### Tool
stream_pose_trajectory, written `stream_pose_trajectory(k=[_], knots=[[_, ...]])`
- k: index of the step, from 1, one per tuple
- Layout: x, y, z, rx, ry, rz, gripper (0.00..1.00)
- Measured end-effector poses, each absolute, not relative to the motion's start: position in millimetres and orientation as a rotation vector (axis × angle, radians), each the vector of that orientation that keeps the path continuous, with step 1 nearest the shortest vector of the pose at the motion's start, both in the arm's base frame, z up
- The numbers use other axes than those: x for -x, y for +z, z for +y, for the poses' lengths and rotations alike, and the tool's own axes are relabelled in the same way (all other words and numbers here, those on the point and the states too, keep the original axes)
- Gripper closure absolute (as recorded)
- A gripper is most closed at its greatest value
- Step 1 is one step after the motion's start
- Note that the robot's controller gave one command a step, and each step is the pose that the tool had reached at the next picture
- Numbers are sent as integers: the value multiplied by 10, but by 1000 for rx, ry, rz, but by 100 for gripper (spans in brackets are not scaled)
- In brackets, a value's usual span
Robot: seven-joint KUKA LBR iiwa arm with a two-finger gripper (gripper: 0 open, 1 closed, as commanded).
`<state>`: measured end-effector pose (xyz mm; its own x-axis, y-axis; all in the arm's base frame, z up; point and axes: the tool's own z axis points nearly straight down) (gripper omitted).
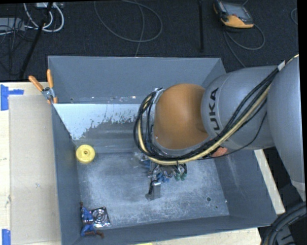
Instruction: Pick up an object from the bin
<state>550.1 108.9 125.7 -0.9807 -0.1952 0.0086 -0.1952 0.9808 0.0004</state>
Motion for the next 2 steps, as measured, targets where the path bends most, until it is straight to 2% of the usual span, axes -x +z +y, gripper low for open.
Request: stream_pose_trajectory(k=[1,2], knots=[[-5666,1354,1012,-275,-2,-3141,0],[-5718,898,527,-242,-2,-3134,0]])
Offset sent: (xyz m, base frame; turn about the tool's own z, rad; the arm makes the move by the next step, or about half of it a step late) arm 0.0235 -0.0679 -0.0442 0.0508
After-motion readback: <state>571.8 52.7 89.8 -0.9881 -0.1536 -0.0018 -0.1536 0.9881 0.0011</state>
